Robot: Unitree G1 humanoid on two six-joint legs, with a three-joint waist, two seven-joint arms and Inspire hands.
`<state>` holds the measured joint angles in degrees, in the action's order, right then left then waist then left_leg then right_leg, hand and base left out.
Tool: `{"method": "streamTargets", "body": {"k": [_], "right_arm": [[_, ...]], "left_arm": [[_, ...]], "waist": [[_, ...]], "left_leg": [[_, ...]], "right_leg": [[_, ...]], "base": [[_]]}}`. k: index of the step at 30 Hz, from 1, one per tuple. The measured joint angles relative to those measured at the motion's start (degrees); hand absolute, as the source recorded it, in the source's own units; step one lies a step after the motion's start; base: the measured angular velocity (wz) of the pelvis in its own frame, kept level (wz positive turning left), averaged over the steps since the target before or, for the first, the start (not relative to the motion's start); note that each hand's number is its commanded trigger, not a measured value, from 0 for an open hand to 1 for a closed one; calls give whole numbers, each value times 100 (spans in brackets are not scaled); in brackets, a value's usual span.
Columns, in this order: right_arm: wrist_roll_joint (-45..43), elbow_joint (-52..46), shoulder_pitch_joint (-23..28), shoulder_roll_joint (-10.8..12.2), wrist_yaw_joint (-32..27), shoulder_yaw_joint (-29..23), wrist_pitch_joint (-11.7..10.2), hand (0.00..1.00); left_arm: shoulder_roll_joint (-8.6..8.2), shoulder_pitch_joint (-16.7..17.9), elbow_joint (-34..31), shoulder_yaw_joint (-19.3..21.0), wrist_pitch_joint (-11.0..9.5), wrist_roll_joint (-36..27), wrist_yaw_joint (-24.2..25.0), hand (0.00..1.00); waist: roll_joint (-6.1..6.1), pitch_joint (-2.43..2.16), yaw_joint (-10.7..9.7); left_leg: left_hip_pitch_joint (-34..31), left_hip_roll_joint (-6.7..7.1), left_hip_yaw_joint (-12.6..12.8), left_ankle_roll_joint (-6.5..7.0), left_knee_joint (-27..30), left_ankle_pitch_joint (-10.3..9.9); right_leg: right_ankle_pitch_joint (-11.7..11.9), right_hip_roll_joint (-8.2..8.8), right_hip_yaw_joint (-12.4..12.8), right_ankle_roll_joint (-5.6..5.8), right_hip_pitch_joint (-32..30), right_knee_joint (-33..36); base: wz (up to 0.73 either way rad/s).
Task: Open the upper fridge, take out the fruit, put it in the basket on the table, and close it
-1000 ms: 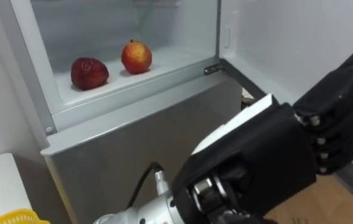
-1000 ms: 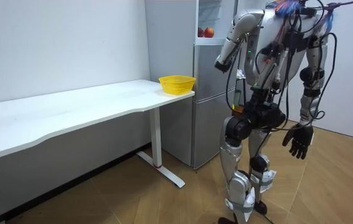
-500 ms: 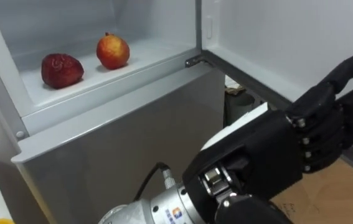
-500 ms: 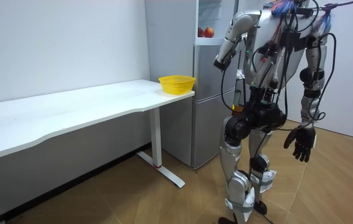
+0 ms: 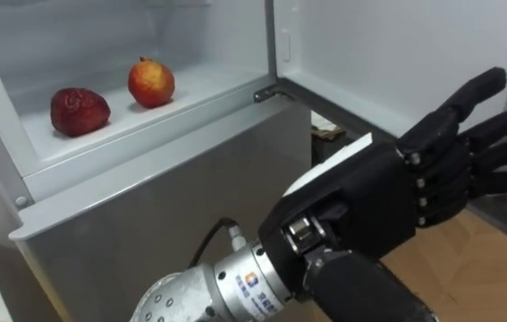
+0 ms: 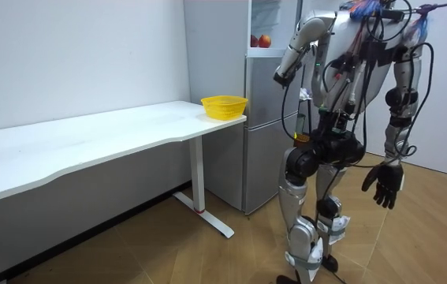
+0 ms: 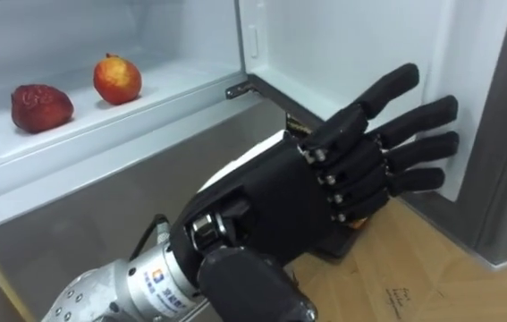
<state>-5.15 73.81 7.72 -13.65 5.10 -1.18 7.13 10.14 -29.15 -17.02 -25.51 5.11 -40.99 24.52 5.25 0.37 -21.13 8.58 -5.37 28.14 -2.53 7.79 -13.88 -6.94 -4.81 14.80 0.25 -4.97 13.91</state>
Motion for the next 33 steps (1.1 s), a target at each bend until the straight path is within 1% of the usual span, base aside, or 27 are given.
{"method": "streamTargets", "body": {"k": [2, 6, 8, 9, 11, 12, 13, 14, 15, 16, 17, 18, 19, 21, 22, 23, 24, 25, 26, 27, 28, 30, 31, 32, 33], "right_arm": [[26, 0, 5, 0, 13, 7, -1, 0], [33, 29, 19, -1, 59, 3, -6, 0], [-16, 51, 7, 6, 119, 2, -8, 0], [-40, 50, 1, 10, 131, 4, -11, 0], [-199, 66, -30, 26, 128, 6, -31, 0], [-215, 84, -33, 28, 118, 6, -52, 0], [-270, 150, -68, 33, 95, 6, -101, 0], [-321, 167, -121, 42, 69, 4, -109, 0], [-380, 159, -143, 51, 61, 3, -124, 0], [-464, 152, -189, 69, 47, 1, -147, 0], [-518, 152, -200, 84, 23, 0, -158, 0], [-539, 148, -221, 97, -10, 10, -160, 0], [-626, 117, -216, 124, -65, 31, -174, 0], [-701, 146, -201, 160, -87, 19, -242, 0], [-723, 168, -209, 163, -94, 6, -248, 0], [-777, 173, -205, 170, -129, -6, -259, 0], [-849, 173, -178, 195, -145, -22, -265, 0], [-892, 175, -176, 209, -151, -23, -265, 0], [-898, 176, -142, 239, -179, -24, -274, 0], [-895, 183, -97, 264, -215, -24, -279, 0], [-897, 182, -85, 271, -249, -23, -281, 0], [-951, 203, -73, 296, -310, -24, -282, 0], [-1016, 196, -70, 299, -315, -43, -283, 0], [-1154, 191, -72, 298, -324, -144, -287, 0], [-1174, 182, -78, 297, -336, -199, -291, 0]], "left_arm": [[5, 0, -38, 2, 2, -6, -39, 0], [41, 0, -490, 114, 30, -20, -46, 0], [73, 6, -878, 355, 27, -5, -44, 0], [75, 6, -984, 415, 27, -1, -44, 0], [115, 32, -1312, 573, -33, 127, -41, 0], [114, 47, -1365, 598, -33, 152, -41, 0], [104, 86, -1472, 660, -34, 245, -62, 0], [157, 177, -1608, 766, -34, 272, -90, 0], [175, 254, -1700, 839, -34, 310, -112, 0], [213, 403, -1853, 994, -46, 345, -138, 0], [243, 565, -1912, 1127, -69, 358, -149, 0], [255, 662, -1927, 1186, -70, 372, -171, 0], [288, 882, -1988, 1300, -70, 473, -258, 0], [351, 1277, -2036, 1643, -74, 838, -446, 0], [369, 1356, -2048, 1751, -75, 937, -510, 0], [386, 1457, -2049, 1973, -75, 1098, -608, 0], [376, 1536, -2065, 2216, -78, 1266, -691, 0], [374, 1571, -2075, 2348, -92, 1324, -748, 0], [367, 1657, -2092, 2582, -179, 1444, -889, 0], [371, 1816, -2146, 2793, -269, 1475, -1077, 0], [367, 1883, -2165, 2870, -314, 1509, -1173, 0], [316, 2073, -2201, 3172, -420, 1983, -1545, 0], [306, 2119, -2201, 3273, -430, 2187, -1620, 0], [286, 2229, -2204, 3513, -452, 2592, -1800, 0], [273, 2281, -2204, 3636, -467, 2788, -1922, 0]], "waist": [[1, 0, 41], [-1, -1, 174], [-9, -5, 328], [-14, -8, 363], [-39, -12, 502], [-44, -12, 548], [-56, -15, 650], [-68, -21, 793], [-73, -24, 872], [-90, -28, 956], [-128, -23, 1035], [-158, -40, 1101], [-202, -63, 1209], [-295, -77, 1422], [-308, -76, 1498], [-320, -75, 1627], [-343, -83, 1696], [-350, -89, 1721], [-358, -98, 1836], [-343, -116, 1900], [-341, -117, 1928], [-341, -117, 2077], [-334, -122, 2110], [-317, -137, 2139], [-314, -138, 2143]], "left_leg": [[-7, 1, -11, 1, 4, 1], [-37, 4, -102, 7, 7, 7], [-62, 10, -197, 10, 12, 9], [-76, 8, -222, 12, 19, 10], [-103, 3, -399, 18, 91, 14], [-103, 3, -453, 22, 103, 17], [-103, 6, -522, 25, 116, 20], [-116, 8, -579, 26, 149, 20], [-125, 8, -633, 26, 166, 20], [-137, 9, -729, 27, 176, 22], [-123, 13, -826, 32, 174, 40], [-121, 20, -858, 29, 176, 57], [-119, 20, -969, 25, 175, 68], [-114, 15, -1142, 9, 178, 91], [-118, 15, -1177, 7, 178, 99], [-127, 13, -1282, 5, 184, 106], [-123, 24, -1385, 3, 185, 130], [-122, 27, -1449, 3, 185, 132], [-105, 36, -1504, -3, 183, 151], [-92, 37, -1577, -3, 183, 152], [-92, 38, -1592, -3, 183, 152], [-96, 40, -1660, -4, 188, 153], [-95, 40, -1676, -4, 191, 153], [-104, 47, -1754, -4, 194, 153], [-107, 54, -1782, -6, 194, 154]], "right_leg": [[0, 8, -15, 0, 4, -1], [-2, 45, -139, -3, 7, -21], [-4, 61, -216, -6, 5, -34], [-4, 69, -253, -7, 5, -39], [0, 131, -469, -17, 75, -110], [1, 144, -519, -20, 106, -138], [-12, 169, -599, -28, 111, -146], [-30, 187, -656, -32, 113, -121], [-35, 197, -708, -35, 115, -117], [-41, 209, -786, -43, 136, -124], [-63, 235, -892, -51, 199, -130], [-80, 252, -937, -57, 215, -117], [-98, 270, -1045, -72, 263, -126], [-122, 293, -1202, -94, 345, -140], [-122, 298, -1236, -95, 358, -151], [-114, 315, -1351, -106, 424, -219], [-118, 341, -1449, -108, 491, -245], [-127, 354, -1514, -112, 531, -261], [-140, 365, -1569, -114, 579, -268], [-140, 369, -1624, -115, 640, -318], [-145, 375, -1655, -115, 657, -322], [-157, 378, -1700, -117, 693, -330], [-160, 380, -1716, -117, 707, -333], [-168, 393, -1775, -122, 727, -337], [-178, 404, -1819, -123, 737, -336]], "base": [[3], [10], [9], [14], [31], [38], [28], [22], [21], [34], [38], [45], [42], [43], [34], [41], [48], [45], [34], [29], [23], [17], [14], [15], [23]]}}
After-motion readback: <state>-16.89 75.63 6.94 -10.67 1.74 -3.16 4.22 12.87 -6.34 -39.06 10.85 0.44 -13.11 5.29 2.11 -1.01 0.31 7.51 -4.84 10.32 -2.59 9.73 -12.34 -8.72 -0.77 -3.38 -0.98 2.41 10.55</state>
